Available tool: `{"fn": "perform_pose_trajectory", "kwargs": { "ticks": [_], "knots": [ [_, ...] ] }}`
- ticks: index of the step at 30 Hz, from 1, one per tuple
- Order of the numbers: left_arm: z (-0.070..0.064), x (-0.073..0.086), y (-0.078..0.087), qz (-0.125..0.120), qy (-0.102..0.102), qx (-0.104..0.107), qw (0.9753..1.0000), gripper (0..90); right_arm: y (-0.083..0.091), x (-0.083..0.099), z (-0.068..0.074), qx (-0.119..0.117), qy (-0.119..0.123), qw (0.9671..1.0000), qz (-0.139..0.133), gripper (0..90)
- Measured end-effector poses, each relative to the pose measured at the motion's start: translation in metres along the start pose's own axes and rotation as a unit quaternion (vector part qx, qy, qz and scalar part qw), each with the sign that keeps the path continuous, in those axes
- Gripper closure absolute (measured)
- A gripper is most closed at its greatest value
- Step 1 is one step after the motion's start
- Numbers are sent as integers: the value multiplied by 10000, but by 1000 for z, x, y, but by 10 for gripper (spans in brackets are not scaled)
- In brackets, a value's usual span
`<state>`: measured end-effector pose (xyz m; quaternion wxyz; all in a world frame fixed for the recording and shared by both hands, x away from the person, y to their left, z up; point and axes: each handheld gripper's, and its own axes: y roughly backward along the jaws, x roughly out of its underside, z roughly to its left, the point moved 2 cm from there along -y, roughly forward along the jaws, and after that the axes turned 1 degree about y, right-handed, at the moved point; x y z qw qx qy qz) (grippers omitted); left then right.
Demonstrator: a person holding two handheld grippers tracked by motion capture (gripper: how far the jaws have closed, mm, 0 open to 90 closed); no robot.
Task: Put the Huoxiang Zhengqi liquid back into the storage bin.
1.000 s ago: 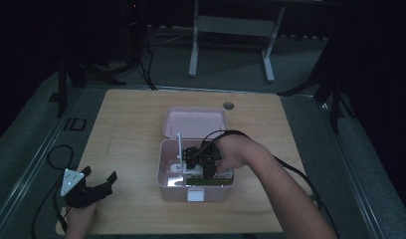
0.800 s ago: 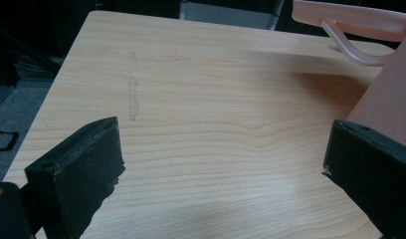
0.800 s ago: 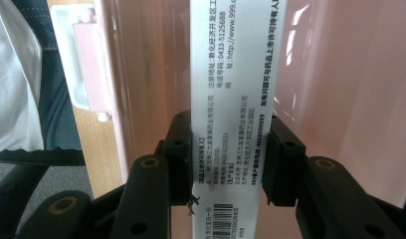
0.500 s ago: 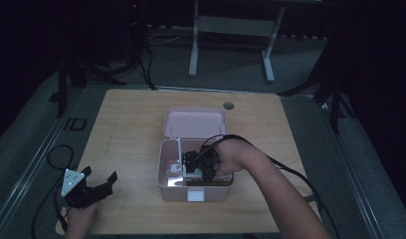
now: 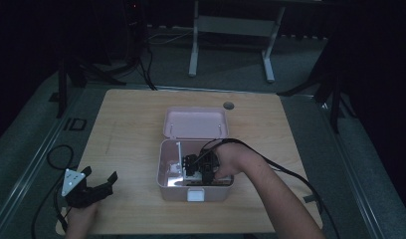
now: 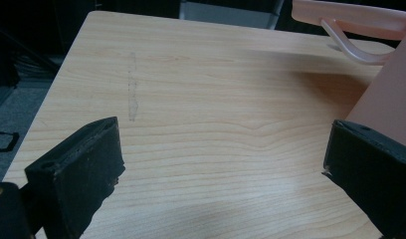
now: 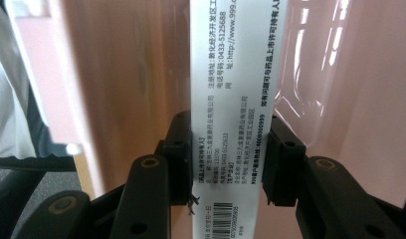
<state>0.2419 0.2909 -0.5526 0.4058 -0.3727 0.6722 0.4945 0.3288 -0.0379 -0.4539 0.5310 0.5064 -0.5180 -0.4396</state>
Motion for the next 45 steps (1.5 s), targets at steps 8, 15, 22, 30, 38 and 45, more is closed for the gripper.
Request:
{"fn": "perform_pose_trajectory", "kwargs": {
  "ticks": [8,15,22,30,38,45],
  "knots": [
    [0,0,0,-5,12,7,10000,24,-6,-1,-2,-54,-17,10000,27,617],
    [1,0,1,-21,26,-7,10000,24,-10,-3,-5,-116,-22,9999,93,617],
    [2,0,1,-28,48,-6,10000,24,-15,-6,-6,-155,-23,9998,96,616],
    [1,0,2,-42,14,-37,10000,24,-15,-6,-6,-181,-29,9998,94,614],
    [0,0,1,-30,-16,-30,10000,24,-15,-6,-6,-167,4,9998,94,612],
    [0,0,1,-31,-21,-35,10000,24,-14,-5,-6,-192,17,9997,118,562]
  ]
}}
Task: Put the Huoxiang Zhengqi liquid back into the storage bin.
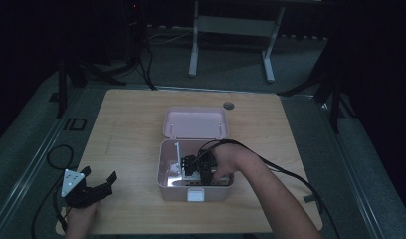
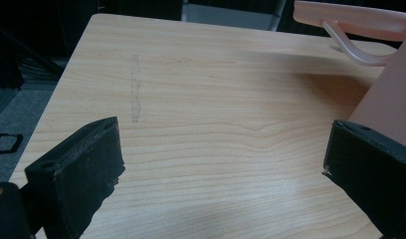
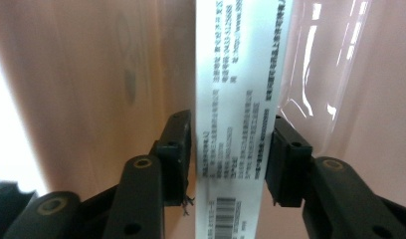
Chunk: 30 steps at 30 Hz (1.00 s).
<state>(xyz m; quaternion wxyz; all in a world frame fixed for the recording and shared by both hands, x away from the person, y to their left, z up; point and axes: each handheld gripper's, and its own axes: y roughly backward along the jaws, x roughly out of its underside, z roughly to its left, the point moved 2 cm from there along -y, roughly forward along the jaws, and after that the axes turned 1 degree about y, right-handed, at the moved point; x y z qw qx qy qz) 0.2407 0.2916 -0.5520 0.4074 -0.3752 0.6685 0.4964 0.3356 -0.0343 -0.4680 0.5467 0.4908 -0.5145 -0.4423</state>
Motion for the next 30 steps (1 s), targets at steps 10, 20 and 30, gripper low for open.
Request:
{"fn": "perform_pose_trajectory", "kwargs": {
  "ticks": [10,20,30],
  "knots": [
    [-2,1,-1,-2,-33,-33,10000,24,34,16,-5,174,-423,9975,-539,343],
    [-1,1,0,-22,34,-46,10000,24,64,39,-10,619,-999,9789,-1670,110],
    [0,1,0,-29,64,-39,10000,24,65,60,-4,725,-1100,9685,-2114,110]
  ]
}}
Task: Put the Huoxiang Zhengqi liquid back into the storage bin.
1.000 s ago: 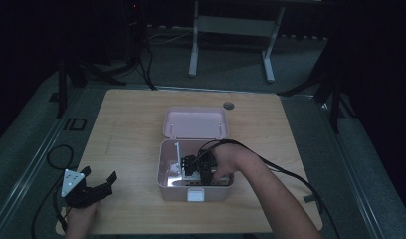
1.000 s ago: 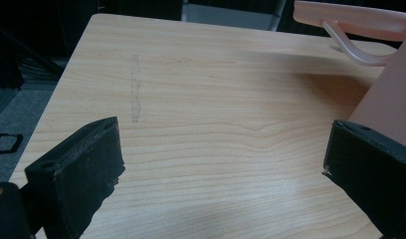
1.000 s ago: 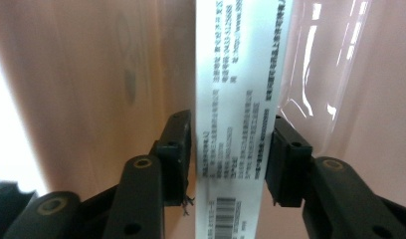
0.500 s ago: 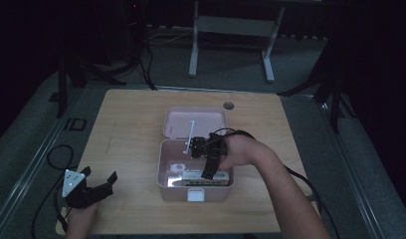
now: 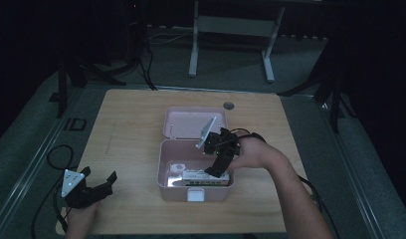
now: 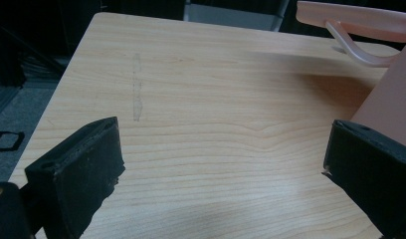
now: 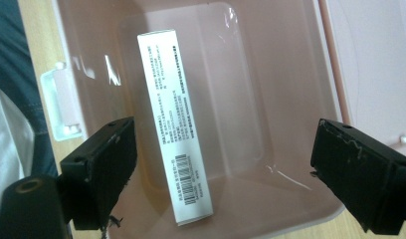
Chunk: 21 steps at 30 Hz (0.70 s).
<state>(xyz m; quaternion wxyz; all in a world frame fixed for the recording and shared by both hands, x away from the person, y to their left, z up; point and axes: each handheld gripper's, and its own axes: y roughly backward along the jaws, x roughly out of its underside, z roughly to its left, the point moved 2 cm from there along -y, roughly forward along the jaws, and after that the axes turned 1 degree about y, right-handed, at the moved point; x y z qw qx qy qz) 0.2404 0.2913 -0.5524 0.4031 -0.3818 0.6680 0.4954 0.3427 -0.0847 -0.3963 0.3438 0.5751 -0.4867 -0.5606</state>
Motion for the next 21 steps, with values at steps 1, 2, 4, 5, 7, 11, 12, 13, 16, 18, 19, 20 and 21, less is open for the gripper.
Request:
{"fn": "perform_pose_trajectory", "kwargs": {
  "ticks": [1,2,4,5,7,11,12,13,16,18,19,20,21],
  "knots": [
    [0,0,0,0,0,0,10000,24,1,2,-1,22,-38,10000,-65,110],
    [0,0,0,-5,2,-2,10000,24,3,4,-1,5,-79,9999,-126,111],
    [0,0,0,-4,-1,-3,10000,24,5,9,-2,33,-168,9996,-230,110],
    [0,0,0,-4,-1,-3,10000,24,5,9,-2,33,-168,9996,-230,110],
    [0,0,0,3,-11,-7,10000,24,9,16,-4,62,-304,9987,-405,110],
    [1,1,1,6,-18,-17,10000,24,15,27,-6,203,-507,9959,-726,110],
    [0,1,2,8,-18,-20,10000,24,16,31,-7,247,-593,9946,-816,110],
    [0,0,2,-2,-17,-19,10000,24,17,35,-8,290,-688,9933,-883,110],
    [0,0,2,-2,-19,-21,10000,24,19,48,-11,546,-1012,9872,-1102,110],
    [0,1,2,27,-38,-14,10000,24,19,58,-14,725,-1270,9813,-1250,110],
    [-1,1,1,34,-45,-13,10000,24,20,63,-16,780,-1423,9780,-1312,110],
    [-1,1,1,22,-48,-8,10000,24,20,68,-17,864,-1563,9746,-1350,110],
    [-2,1,1,16,-57,-7,10000,24,20,73,-17,944,-1693,9715,-1368,110]
  ]
}}
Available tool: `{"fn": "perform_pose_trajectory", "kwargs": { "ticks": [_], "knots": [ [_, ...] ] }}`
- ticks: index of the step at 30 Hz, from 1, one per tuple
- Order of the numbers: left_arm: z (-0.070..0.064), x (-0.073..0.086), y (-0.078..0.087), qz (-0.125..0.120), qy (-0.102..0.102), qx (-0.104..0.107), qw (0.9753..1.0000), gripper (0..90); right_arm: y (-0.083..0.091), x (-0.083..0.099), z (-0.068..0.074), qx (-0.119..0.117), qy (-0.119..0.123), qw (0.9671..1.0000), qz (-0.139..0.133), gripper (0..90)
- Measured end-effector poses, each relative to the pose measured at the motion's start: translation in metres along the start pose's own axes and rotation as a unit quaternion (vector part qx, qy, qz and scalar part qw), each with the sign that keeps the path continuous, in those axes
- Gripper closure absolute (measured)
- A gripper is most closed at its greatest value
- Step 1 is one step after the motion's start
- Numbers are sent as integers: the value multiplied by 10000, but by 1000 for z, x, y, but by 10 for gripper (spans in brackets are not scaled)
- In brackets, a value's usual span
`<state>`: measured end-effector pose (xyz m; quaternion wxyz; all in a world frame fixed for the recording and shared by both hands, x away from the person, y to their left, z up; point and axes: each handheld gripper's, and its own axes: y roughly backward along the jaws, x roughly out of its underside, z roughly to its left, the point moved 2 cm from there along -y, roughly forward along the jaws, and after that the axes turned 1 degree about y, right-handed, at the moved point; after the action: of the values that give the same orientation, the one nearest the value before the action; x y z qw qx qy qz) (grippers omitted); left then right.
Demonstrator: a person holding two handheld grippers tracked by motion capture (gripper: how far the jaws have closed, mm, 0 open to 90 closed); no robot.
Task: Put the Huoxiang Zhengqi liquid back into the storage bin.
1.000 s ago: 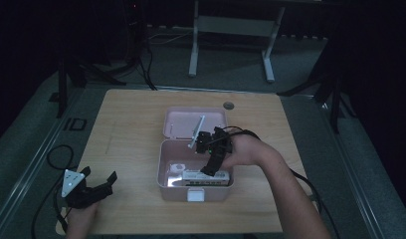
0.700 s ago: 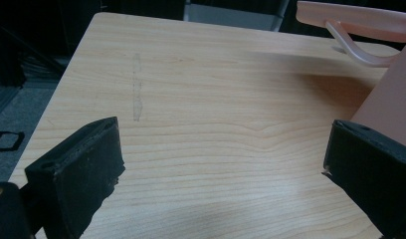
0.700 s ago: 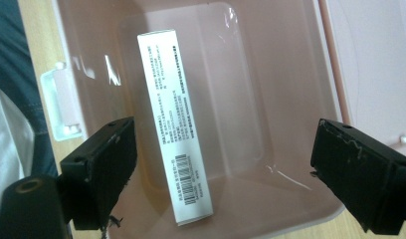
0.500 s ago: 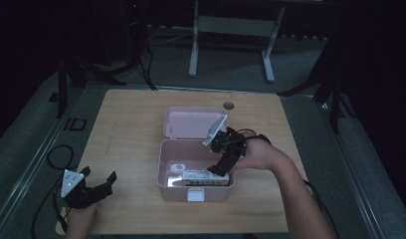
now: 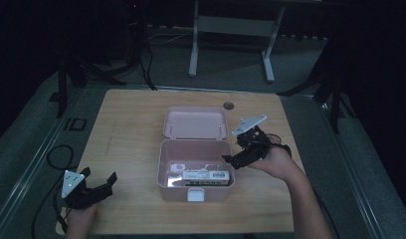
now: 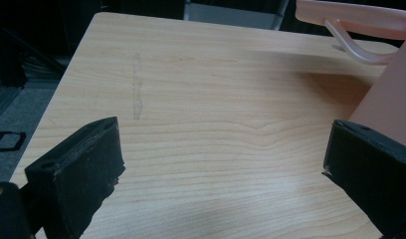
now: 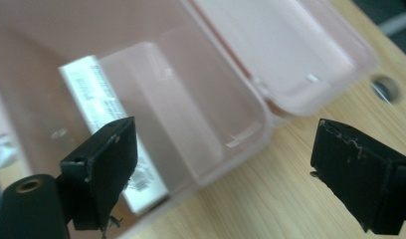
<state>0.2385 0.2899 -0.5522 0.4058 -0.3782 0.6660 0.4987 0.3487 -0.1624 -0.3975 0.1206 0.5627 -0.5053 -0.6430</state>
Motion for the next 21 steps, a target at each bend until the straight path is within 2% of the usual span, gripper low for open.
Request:
{"fn": "perform_pose_trajectory", "kwargs": {
  "ticks": [5,9,12,15,17,18,19,21],
  "knots": [
    [0,1,-1,52,3,3,10000,24,5,23,-10,377,-495,9980,-115,110],
    [-1,1,-1,70,-15,7,10000,24,9,43,-17,716,-833,9937,-212,110],
    [-1,1,-1,83,-13,6,10000,24,12,60,-21,922,-1113,9892,-238,110],
    [-1,1,-2,100,-15,17,9999,24,14,80,-23,1123,-1526,9813,-332,110],
    [-2,1,-2,110,-20,31,9999,24,14,96,-24,1145,-1971,9724,-505,110],
    [-2,1,-2,110,-20,31,9999,24,14,96,-24,1145,-1971,9724,-505,110],
    [-2,1,-3,111,-15,39,9999,24,14,112,-25,1209,-2291,9638,-636,111],
    [-2,1,-3,116,-18,45,9999,24,14,127,-26,1319,-2504,9566,-695,110]
  ]
}}
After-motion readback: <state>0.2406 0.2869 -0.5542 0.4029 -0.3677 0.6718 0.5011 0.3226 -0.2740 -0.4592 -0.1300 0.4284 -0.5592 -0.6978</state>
